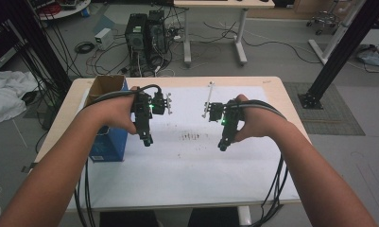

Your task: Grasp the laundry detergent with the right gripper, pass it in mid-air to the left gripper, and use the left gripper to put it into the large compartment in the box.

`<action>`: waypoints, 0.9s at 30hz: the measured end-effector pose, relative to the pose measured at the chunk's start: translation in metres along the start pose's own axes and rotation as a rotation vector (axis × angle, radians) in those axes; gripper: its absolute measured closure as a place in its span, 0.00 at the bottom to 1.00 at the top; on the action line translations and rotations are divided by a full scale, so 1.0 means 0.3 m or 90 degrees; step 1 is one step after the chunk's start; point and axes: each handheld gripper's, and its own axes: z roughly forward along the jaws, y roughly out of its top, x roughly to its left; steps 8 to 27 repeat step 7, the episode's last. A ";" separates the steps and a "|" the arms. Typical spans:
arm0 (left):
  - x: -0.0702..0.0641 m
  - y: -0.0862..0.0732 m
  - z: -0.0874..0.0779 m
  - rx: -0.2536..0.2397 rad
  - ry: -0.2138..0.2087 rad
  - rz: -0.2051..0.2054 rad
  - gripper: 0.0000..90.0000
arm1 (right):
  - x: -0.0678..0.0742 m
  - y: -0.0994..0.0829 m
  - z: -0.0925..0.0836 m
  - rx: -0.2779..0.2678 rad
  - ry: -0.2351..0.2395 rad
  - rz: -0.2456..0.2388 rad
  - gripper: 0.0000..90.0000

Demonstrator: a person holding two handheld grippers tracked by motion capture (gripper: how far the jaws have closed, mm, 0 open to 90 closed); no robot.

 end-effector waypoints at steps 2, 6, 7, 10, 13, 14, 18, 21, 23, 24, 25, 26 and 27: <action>0.003 0.000 0.000 0.001 0.001 0.000 0.05 | -0.003 -0.003 0.001 -0.003 0.000 -0.003 0.15; 0.001 0.000 0.002 0.001 0.003 -0.003 0.05 | -0.003 -0.007 0.001 0.000 -0.001 0.004 0.15; 0.001 0.001 0.001 0.003 0.003 -0.001 0.05 | -0.002 -0.007 0.000 0.001 -0.001 0.001 0.15; 0.001 0.001 0.001 0.003 0.003 -0.001 0.05 | -0.002 -0.007 0.000 0.001 -0.001 0.001 0.15; 0.001 0.001 0.001 0.003 0.003 -0.001 0.05 | -0.002 -0.007 0.000 0.001 -0.001 0.001 0.15; 0.001 0.001 0.001 0.003 0.003 -0.001 0.05 | -0.002 -0.007 0.000 0.001 -0.001 0.001 0.15; 0.001 0.001 0.001 0.003 0.003 -0.001 0.05 | -0.002 -0.007 0.000 0.001 -0.001 0.001 0.15; 0.001 0.001 0.001 0.003 0.003 -0.001 0.05 | -0.002 -0.007 0.000 0.001 -0.001 0.001 0.15; 0.001 0.001 0.001 0.003 0.003 -0.001 0.05 | -0.002 -0.007 0.000 0.001 -0.001 0.001 0.15; 0.001 0.001 0.001 0.003 0.003 -0.001 0.05 | -0.002 -0.007 0.000 0.001 -0.001 0.001 0.15; 0.001 0.001 0.001 0.003 0.003 -0.001 0.05 | -0.002 -0.007 0.000 0.001 -0.001 0.001 0.15; 0.001 0.001 0.001 0.003 0.003 -0.001 0.05 | -0.002 -0.007 0.000 0.001 -0.001 0.001 0.15; 0.001 0.001 0.001 0.003 0.003 -0.001 0.05 | -0.002 -0.007 0.000 0.001 -0.001 0.001 0.15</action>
